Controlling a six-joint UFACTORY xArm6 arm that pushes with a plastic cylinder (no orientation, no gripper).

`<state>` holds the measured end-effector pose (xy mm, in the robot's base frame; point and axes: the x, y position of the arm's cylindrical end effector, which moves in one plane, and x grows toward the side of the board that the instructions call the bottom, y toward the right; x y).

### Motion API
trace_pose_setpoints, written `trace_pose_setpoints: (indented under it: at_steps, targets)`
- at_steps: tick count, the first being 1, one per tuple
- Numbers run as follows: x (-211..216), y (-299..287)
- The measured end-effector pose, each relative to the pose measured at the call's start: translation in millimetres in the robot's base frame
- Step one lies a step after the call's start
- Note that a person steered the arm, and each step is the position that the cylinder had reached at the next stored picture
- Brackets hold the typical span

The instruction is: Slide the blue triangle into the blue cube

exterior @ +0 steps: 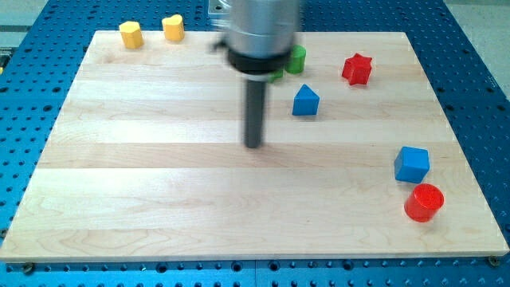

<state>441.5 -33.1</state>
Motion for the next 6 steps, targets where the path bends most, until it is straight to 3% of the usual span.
trace_pose_setpoints:
  at_steps: [1, 3, 4, 6]
  targets:
    - [-64, 34]
    - [-47, 226]
    - [-34, 194]
    - [-63, 238]
